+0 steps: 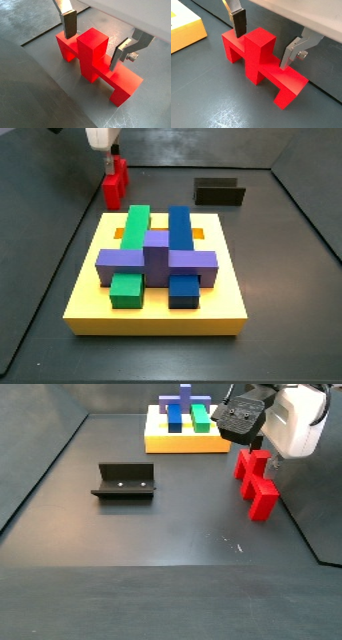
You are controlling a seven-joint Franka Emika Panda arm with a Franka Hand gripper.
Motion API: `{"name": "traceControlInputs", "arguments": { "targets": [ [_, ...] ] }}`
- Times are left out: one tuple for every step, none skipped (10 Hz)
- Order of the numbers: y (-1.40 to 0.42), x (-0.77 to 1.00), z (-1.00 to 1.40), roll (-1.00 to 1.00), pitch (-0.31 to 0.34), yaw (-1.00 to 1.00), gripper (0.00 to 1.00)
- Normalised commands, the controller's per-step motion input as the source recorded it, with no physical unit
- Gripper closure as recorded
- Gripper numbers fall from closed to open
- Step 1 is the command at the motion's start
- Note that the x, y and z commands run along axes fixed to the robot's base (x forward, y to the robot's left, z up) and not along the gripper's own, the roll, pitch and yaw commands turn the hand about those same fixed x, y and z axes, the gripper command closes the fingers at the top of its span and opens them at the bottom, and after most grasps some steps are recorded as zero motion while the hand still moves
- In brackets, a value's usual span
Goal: Pick up the red object. Move up. Move to above the board. Insert the red object.
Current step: Pick up the red object.
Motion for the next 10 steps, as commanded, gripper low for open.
{"name": "traceControlInputs", "arguments": {
  "targets": [
    [0.00,0.03,-0.01,0.00,0.000,-0.11,0.00],
    [0.00,0.06,-0.02,0.00,0.000,-0.10,0.00],
    [0.00,0.00,-0.05,0.00,0.000,-0.08,0.00],
    [0.00,0.00,-0.07,0.00,0.000,-0.07,0.00],
    [0.00,0.00,-0.05,0.00,0.000,-0.03,0.00],
    [0.00,0.00,-0.07,0.00,0.000,-0.03,0.00],
    [0.00,0.00,0.00,0.00,0.000,0.00,0.00],
    [0.00,0.00,0.00,0.00,0.000,0.00,1.00],
    [0.00,0.00,0.00,0.00,0.000,0.00,1.00],
    [0.00,0.00,0.00,0.00,0.000,0.00,1.00]
  ]
}}
